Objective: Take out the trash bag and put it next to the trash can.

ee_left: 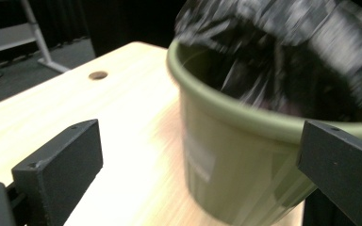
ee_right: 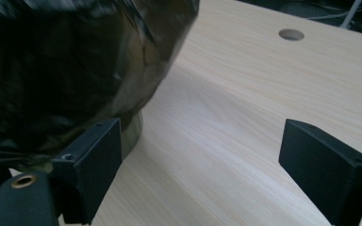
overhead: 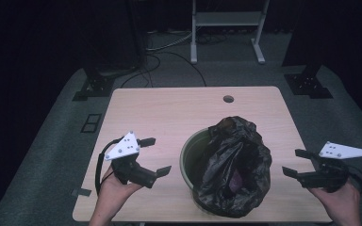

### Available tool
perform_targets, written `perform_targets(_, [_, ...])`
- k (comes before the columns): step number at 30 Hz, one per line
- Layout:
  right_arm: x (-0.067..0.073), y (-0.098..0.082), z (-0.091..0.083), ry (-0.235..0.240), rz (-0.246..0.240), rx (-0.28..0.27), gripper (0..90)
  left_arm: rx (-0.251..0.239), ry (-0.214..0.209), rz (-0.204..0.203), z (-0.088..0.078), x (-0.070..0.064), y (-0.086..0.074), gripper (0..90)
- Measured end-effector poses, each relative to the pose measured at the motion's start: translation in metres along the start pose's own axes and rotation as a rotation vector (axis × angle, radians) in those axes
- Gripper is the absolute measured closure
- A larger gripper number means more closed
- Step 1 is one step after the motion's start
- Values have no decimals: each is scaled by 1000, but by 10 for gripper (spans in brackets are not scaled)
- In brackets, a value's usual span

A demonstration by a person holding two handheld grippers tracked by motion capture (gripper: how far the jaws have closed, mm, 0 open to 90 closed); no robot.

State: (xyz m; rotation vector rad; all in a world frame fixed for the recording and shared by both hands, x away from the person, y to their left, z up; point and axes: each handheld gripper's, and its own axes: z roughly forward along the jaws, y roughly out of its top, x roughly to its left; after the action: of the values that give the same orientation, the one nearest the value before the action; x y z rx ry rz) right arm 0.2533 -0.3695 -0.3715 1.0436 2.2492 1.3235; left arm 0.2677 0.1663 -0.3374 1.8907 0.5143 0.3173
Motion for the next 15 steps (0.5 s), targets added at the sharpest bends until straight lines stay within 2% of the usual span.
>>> perform_targets(2, [5, 9, -5, 2, -16, -4, 128, 17, 21, -10, 1, 3, -17, 0])
perform_targets(3, [7, 12, -6, 6, -19, -7, 128, 17, 21, -10, 1, 3, -17, 0])
perform_targets(5, [10, 16, -8, 12, -26, -8, 129, 35, 38, -25, 3, 6, -30, 0])
perform_targets(7, [14, 24, -9, 50, -19, -28, 129, 68, 61, -30, 5, 10, -47, 0])
perform_targets(8, [14, 24, -9, 50, -19, -28, 129, 68, 61, -30, 5, 10, -47, 0])
perform_targets(11, [23, 36, -9, 74, -39, -40, 129, 98, 87, -47, 8, 17, -71, 0])
perform_targets(12, [23, 36, -9, 74, -39, -40, 129, 98, 87, -47, 8, 17, -71, 0])
perform_targets(13, [28, 43, -9, 89, -42, -46, 129, 115, 90, -60, 10, 20, -82, 0])
perform_targets(15, [29, 45, -8, 89, -49, -46, 129, 128, 98, -65, 11, 22, -88, 0])
